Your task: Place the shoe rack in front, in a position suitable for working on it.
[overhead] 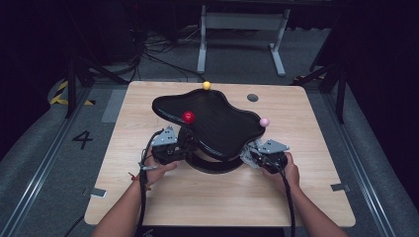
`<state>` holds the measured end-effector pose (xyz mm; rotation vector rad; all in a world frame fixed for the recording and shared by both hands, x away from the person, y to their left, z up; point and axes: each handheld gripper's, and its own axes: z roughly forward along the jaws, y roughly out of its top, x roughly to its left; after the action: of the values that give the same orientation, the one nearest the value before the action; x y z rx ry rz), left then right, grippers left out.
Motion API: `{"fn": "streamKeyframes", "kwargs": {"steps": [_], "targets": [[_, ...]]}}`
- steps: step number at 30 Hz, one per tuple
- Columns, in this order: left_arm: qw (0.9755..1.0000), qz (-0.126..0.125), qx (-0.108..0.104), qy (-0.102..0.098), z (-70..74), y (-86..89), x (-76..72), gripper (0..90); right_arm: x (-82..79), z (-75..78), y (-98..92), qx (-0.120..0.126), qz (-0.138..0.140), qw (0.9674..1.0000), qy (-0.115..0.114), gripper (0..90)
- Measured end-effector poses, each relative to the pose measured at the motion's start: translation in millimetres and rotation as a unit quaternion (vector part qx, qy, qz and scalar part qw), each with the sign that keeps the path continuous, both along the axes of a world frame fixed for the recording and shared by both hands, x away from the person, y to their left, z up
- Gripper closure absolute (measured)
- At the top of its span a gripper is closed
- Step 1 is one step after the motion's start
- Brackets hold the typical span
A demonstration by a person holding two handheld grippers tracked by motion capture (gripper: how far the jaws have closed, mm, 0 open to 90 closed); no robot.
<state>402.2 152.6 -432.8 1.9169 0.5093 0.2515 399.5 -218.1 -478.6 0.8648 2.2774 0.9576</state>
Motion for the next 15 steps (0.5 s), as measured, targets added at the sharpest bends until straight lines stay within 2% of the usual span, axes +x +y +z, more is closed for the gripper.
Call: {"fn": "streamKeyframes", "kwargs": {"steps": [2, 5, 7, 13, 15], "targets": [[1.0, 0.0, 0.001, -0.001, 0.1, -0.1, 0.0, 74.9, 1.8, 0.3, -4.8, -0.002, -0.01, 0.9999, 0.002, 80.4], [1.0, -0.001, 0.002, -0.004, 0.3, 0.0, 0.2, 74.9, 2.8, 3.5, -11.7, 0.019, -0.027, 0.9993, 0.019, 80.7], [1.0, -0.002, 0.003, -0.005, 0.4, 0.0, 0.3, 74.9, 0.3, 6.3, -14.6, 0.014, -0.027, 0.9994, 0.015, 80.8], [1.0, -0.001, 0.005, -0.005, 0.5, -0.1, 0.2, 74.9, -8.3, 13.8, -27.1, 0.026, -0.034, 0.9989, 0.015, 81.1], [1.0, -0.001, 0.008, -0.005, 1.0, 0.1, -0.1, 74.9, -11.0, 17.1, -31.3, 0.037, -0.034, 0.9987, 0.013, 81.1]]}}
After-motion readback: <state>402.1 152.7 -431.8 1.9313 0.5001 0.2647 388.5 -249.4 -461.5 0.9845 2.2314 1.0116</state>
